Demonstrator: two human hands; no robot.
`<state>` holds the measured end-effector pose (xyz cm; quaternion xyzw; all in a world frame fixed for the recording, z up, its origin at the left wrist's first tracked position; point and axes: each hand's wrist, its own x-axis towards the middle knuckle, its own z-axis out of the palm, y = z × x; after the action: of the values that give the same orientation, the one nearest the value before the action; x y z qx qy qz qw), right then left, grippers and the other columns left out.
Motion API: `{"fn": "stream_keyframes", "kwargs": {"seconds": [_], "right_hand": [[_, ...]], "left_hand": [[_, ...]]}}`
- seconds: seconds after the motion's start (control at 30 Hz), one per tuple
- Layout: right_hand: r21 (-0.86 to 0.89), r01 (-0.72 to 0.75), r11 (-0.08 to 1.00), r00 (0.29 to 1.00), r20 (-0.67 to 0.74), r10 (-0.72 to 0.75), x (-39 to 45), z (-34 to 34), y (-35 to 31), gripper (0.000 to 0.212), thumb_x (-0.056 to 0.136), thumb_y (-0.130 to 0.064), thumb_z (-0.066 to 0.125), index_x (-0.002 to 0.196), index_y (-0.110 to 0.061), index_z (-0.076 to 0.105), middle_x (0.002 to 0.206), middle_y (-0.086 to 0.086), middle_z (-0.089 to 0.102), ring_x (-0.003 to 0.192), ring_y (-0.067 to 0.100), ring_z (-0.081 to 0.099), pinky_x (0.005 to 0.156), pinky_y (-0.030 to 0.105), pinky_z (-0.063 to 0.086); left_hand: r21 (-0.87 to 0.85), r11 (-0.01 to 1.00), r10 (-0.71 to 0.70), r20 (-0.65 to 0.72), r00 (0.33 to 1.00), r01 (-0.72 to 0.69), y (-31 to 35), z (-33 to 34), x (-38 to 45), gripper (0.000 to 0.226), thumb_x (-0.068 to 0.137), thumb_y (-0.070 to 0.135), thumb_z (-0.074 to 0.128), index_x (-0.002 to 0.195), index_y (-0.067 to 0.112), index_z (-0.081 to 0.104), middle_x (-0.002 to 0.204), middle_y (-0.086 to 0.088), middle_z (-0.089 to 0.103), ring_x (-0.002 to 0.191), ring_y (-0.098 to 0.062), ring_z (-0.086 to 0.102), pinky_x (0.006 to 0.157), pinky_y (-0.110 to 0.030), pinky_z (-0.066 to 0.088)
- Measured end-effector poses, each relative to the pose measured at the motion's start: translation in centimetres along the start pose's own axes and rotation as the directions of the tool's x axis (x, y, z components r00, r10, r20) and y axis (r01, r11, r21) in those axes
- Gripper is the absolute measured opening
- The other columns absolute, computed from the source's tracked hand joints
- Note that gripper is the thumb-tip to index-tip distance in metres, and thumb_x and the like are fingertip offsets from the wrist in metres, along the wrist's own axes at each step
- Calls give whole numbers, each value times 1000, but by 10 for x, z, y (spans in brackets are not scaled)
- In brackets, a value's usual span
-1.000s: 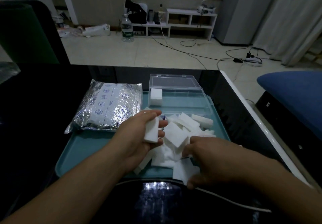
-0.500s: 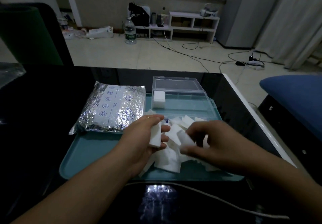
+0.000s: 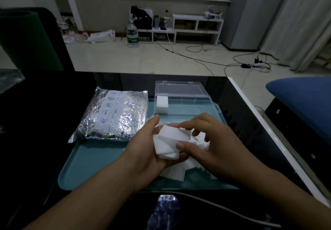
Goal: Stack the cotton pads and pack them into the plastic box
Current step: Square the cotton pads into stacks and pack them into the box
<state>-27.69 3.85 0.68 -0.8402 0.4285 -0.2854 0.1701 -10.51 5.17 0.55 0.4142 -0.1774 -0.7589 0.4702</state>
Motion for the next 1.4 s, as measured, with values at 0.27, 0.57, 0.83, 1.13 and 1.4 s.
{"fn": "stream_keyframes", "kwargs": {"seconds": [0.27, 0.57, 0.83, 1.13, 1.4], "right_hand": [[-139, 104, 985, 979, -161, -127, 0, 3, -2, 25, 90, -35, 55, 104, -24, 72, 90, -9, 59, 77, 7, 58, 64, 31, 51], [404, -459, 791, 874, 45, 483, 6, 8, -7, 12, 84, -23, 73, 96, -22, 73, 79, -1, 70, 68, 8, 64, 60, 22, 50], [652, -367, 663, 859, -35, 510, 7, -2, -16, 10, 84, -9, 71, 85, -18, 75, 71, -5, 72, 58, -1, 60, 55, 13, 45], [624, -413, 664, 892, 129, 433, 9, -16, -21, 16, 86, -2, 65, 81, -14, 74, 71, -4, 72, 61, 4, 60, 60, 18, 49], [34, -207, 978, 952, -223, 209, 5, 8, -15, 26, 82, -48, 58, 105, -35, 64, 99, -20, 54, 90, -3, 52, 72, 7, 40]], "left_hand": [[28, 999, 26, -24, 999, -25, -4, 1, 0, 40, 102, 33, 39, 114, 4, 64, 103, -18, 73, 76, -29, 72, 72, -42, 56], [27, 997, 71, -21, 997, -71, -2, 2, -1, 37, 101, 24, 41, 117, 2, 66, 107, -20, 72, 83, -29, 69, 67, -39, 58], [28, 992, 122, -27, 992, -121, 1, 2, -1, 36, 101, 25, 42, 118, 3, 65, 99, -16, 73, 75, -27, 70, 63, -36, 53], [25, 998, 64, -64, 996, -63, -1, 0, 3, 49, 102, 35, 38, 124, -2, 61, 107, -24, 68, 81, -32, 65, 57, -33, 51], [13, 996, 84, -46, 995, -84, -4, 2, 4, 44, 102, 31, 38, 116, -2, 63, 101, -23, 72, 74, -32, 71, 72, -40, 48]]}}
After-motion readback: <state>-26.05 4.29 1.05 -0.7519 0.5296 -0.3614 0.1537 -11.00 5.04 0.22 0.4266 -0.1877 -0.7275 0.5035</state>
